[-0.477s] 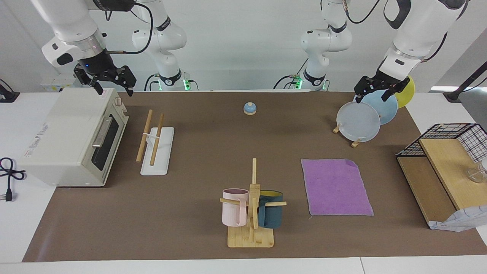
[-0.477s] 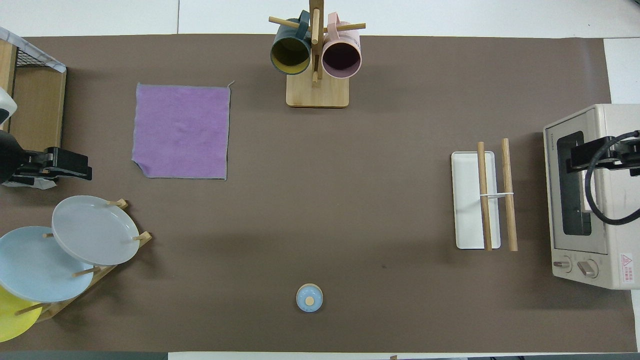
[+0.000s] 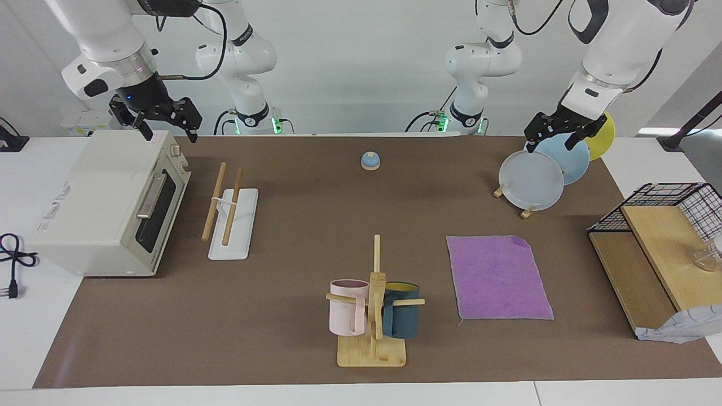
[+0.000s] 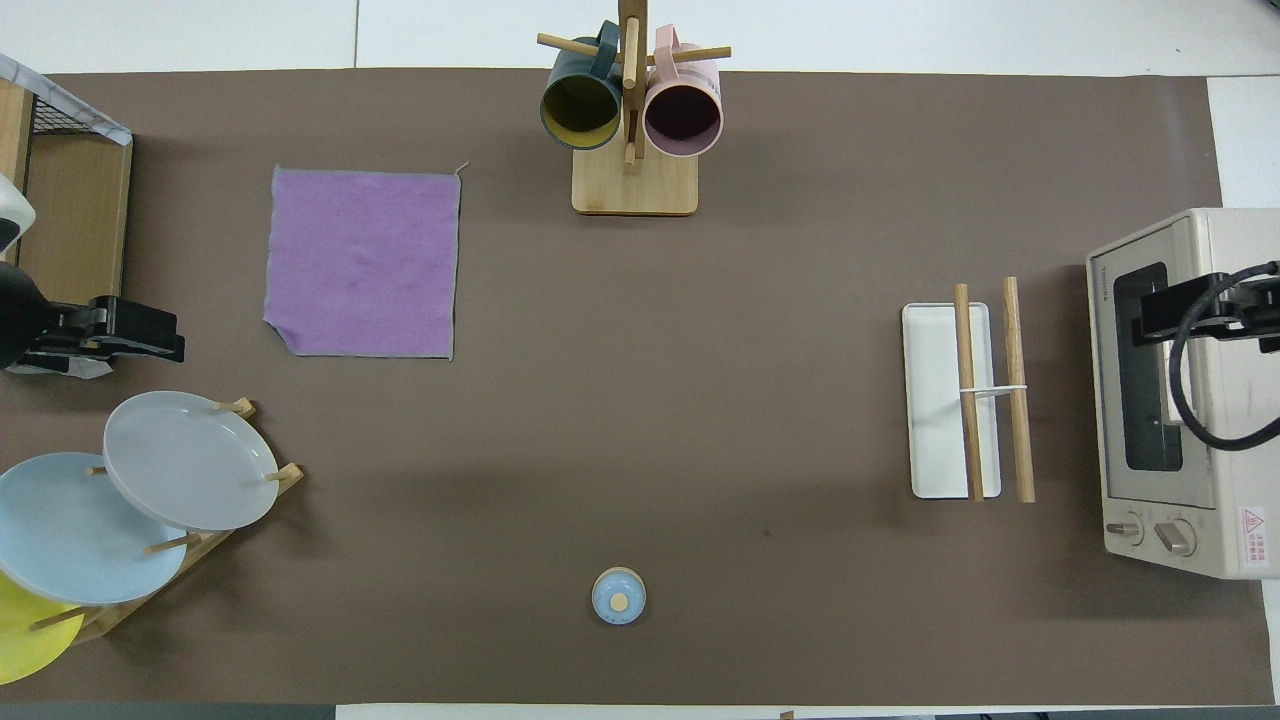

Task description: Fold towel and hang on rack

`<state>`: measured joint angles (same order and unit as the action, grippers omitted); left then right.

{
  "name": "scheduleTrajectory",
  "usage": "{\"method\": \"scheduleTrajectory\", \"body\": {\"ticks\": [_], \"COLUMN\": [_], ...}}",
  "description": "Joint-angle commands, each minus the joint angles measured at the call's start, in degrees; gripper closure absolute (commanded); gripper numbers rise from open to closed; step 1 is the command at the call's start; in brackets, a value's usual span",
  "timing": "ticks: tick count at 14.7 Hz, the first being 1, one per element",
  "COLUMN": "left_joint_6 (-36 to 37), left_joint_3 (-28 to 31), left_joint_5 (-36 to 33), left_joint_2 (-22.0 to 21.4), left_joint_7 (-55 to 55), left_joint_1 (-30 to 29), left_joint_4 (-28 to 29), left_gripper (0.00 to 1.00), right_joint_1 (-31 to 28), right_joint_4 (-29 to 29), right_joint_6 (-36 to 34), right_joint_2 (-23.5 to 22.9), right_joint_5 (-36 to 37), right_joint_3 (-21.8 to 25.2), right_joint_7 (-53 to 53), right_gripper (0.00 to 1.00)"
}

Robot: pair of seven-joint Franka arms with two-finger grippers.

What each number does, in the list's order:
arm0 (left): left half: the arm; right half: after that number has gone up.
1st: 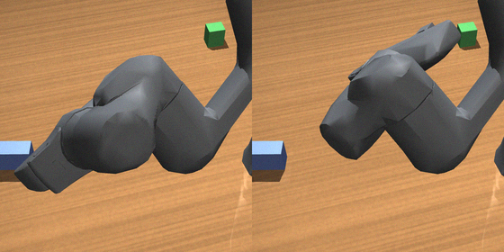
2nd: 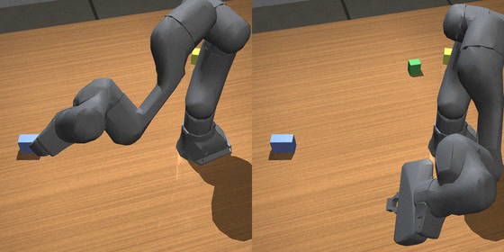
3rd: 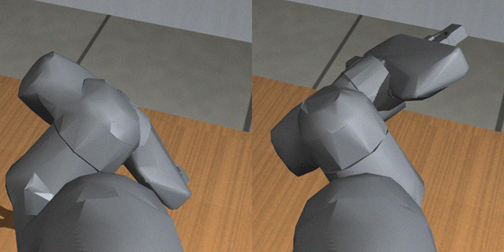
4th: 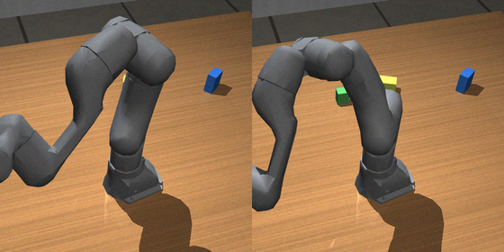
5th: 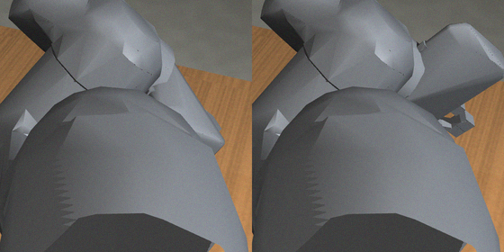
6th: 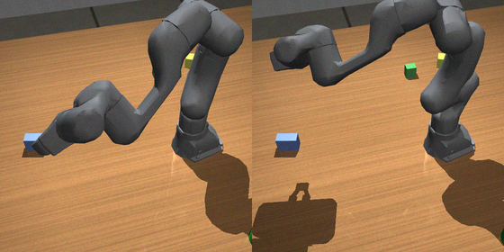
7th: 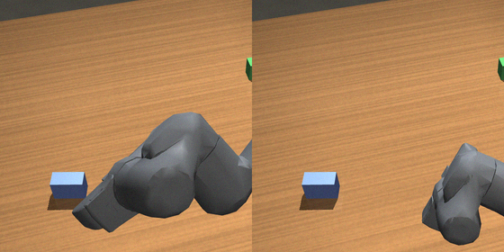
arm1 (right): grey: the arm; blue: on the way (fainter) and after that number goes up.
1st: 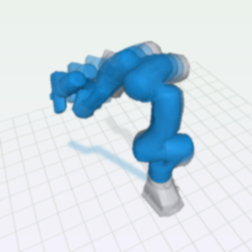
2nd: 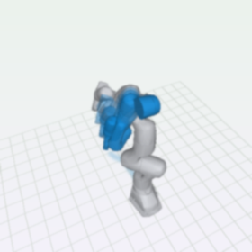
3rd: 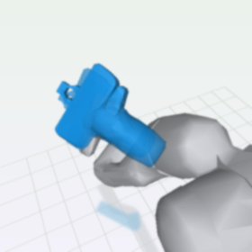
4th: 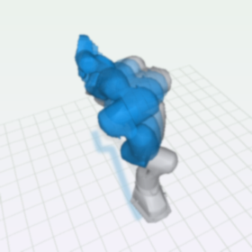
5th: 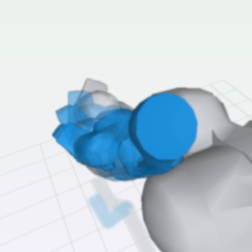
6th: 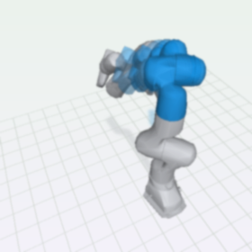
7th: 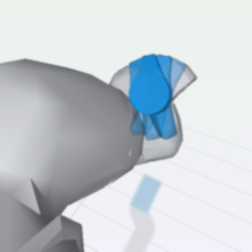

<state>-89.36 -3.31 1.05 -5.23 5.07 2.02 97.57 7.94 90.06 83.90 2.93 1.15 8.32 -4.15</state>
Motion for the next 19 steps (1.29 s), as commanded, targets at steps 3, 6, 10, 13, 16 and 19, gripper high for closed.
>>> {"method": "scheduleTrajectory", "body": {"ticks": [3, 6, 10, 13, 16, 19], "left_joint_6": [0.0, -1.3, -7.8, -16.4, -26.4, -32.9], "left_joint_3": [0.4, 0.4, 0.6, 0.6, 0.5, 0.6], "left_joint_5": [-1.0, -1.0, -1.0, -0.1, 1.7, 6.7], "left_joint_2": [-1.4, -2.1, -0.5, 5.4, 15.5, 21.7], "left_joint_7": [0.2, -0.3, 0.0, -0.1, 0.0, 0.3], "left_joint_1": [0.8, 0.5, -0.8, -3.8, -6.1, -8.0], "left_joint_4": [1.1, 3.2, 7.1, 10.4, 10.4, 10.2], "left_gripper": [0.00, 0.00, 0.00, 0.00, 0.00, 0.02], "right_joint_1": [-0.3, -0.3, -0.3, -0.3, -0.3, -0.3], "right_joint_4": [1.1, 1.1, 1.2, 1.2, 1.4, 1.4], "right_joint_6": [0.7, 0.7, 0.7, 0.7, 0.7, 0.7], "right_joint_2": [0.9, 1.0, 0.9, 1.0, 1.0, 1.0], "right_joint_5": [-0.1, -0.1, -0.1, -0.1, -0.1, -0.1], "right_joint_3": [-0.4, -0.4, -0.4, -0.4, -0.4, -0.4], "right_joint_7": [-1.0, -1.1, -1.0, -1.0, -1.1, -1.1], "right_gripper": [0.00, 0.00, 0.00, 0.00, 0.00, 0.00]}}
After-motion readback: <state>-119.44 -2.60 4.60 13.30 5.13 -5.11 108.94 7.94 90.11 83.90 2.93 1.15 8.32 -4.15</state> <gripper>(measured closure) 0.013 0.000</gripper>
